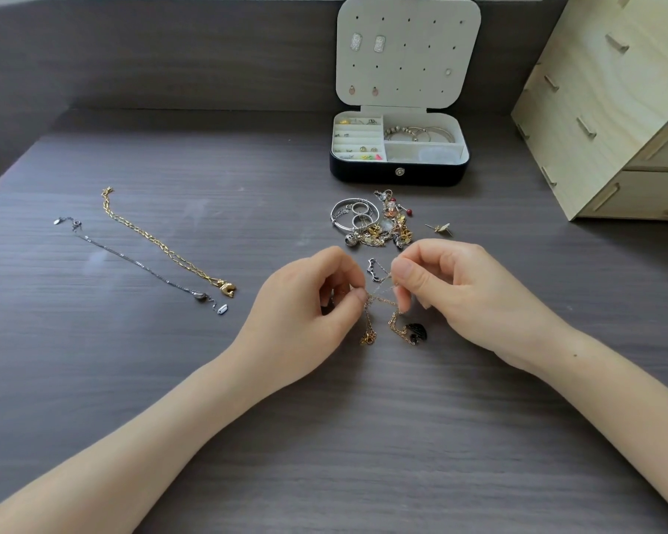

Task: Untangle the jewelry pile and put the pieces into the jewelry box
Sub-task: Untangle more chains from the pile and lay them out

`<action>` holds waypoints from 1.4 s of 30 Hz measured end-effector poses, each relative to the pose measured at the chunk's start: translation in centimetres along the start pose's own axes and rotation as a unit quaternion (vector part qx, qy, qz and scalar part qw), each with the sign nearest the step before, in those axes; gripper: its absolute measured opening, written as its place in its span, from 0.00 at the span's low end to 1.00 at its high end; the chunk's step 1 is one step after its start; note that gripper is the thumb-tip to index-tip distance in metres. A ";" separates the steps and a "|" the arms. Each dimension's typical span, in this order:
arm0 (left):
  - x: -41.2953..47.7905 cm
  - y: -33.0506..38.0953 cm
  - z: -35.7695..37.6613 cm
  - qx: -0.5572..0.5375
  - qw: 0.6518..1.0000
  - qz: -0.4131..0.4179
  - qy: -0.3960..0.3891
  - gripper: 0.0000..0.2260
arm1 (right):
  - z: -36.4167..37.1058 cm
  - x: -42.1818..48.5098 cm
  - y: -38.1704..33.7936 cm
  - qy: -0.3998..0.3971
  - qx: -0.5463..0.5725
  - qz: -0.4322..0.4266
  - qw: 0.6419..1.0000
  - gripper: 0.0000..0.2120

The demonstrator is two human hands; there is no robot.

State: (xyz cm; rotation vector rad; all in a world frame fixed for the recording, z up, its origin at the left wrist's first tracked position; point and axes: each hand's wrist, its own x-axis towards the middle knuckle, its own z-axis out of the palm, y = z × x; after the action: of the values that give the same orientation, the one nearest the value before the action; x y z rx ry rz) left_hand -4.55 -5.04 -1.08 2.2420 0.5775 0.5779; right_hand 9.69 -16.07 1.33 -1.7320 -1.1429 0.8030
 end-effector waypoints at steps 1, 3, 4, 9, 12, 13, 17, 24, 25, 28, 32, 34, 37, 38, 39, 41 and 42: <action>0.0 0.0 0.1 0.002 1.000 -0.001 0.002 0.01 | 0.0 0.0 0.0 -0.003 0.002 0.001 1.000 0.11; 0.0 0.0 0.1 0.013 1.000 0.003 0.008 0.01 | 0.0 -0.1 0.0 -0.007 0.008 -0.001 1.000 0.12; 0.0 0.0 0.1 0.019 1.000 0.008 0.011 0.01 | 0.0 -0.1 0.0 -0.008 0.009 -0.002 1.000 0.13; 0.1 -0.2 0.1 0.035 0.999 0.021 0.025 0.03 | 0.0 0.0 0.1 -0.008 -0.001 -0.012 1.000 0.13; 0.2 -0.3 0.2 0.042 0.998 0.018 0.035 0.04 | 0.0 0.0 0.2 -0.007 0.002 -0.014 1.000 0.13; 0.1 -0.2 0.2 0.044 0.998 0.017 0.040 0.05 | 0.0 0.0 0.2 -0.006 0.005 -0.015 1.000 0.13; -0.4 0.1 0.0 0.094 0.994 0.057 0.020 0.10 | 0.0 0.0 0.2 -0.003 0.011 -0.016 1.000 0.12; -0.5 -0.2 0.0 0.168 0.980 0.104 -0.042 0.11 | 0.0 0.0 0.1 -0.002 0.003 -0.012 1.000 0.12; -0.5 -0.3 0.0 0.173 0.977 0.112 -0.046 0.11 | 0.0 0.0 0.1 -0.002 0.002 -0.012 1.000 0.12; -0.4 -0.6 -0.3 0.161 0.977 0.127 -0.059 0.11 | -0.1 0.0 0.1 -0.001 -0.001 -0.010 1.000 0.12; -0.3 0.1 -1.2 0.045 0.997 0.031 -0.051 0.06 | -0.2 -0.1 0.1 -0.006 -0.003 -0.009 1.000 0.12; 0.0 0.1 -1.5 0.037 0.999 -0.005 -0.028 0.07 | -0.2 -0.1 0.1 -0.008 -0.003 -0.007 1.000 0.12; 0.3 -0.2 -1.3 0.069 0.997 -0.031 -0.007 0.07 | -0.2 -0.1 0.1 -0.008 -0.008 -0.009 1.000 0.12; 0.4 -0.2 -1.2 0.083 0.996 -0.033 -0.001 0.07 | -0.1 0.0 0.1 -0.008 -0.010 -0.012 1.000 0.12; 0.4 -0.3 -1.0 0.099 0.995 -0.030 0.008 0.06 | -0.1 0.0 0.2 -0.007 -0.013 -0.016 1.000 0.12; 0.5 -0.3 -0.6 0.141 0.989 -0.023 0.029 0.06 | 0.0 0.1 0.2 -0.005 -0.014 -0.021 1.000 0.11; 0.6 -0.3 -0.4 0.166 0.985 -0.019 0.039 0.05 | 0.0 0.1 0.2 -0.004 -0.014 -0.022 1.000 0.11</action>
State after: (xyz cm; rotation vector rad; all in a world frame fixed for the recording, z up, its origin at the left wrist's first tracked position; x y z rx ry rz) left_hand -4.36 -4.36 -0.91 2.5204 0.8056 0.5873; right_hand 9.84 -16.03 1.12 -1.7234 -1.1985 0.7707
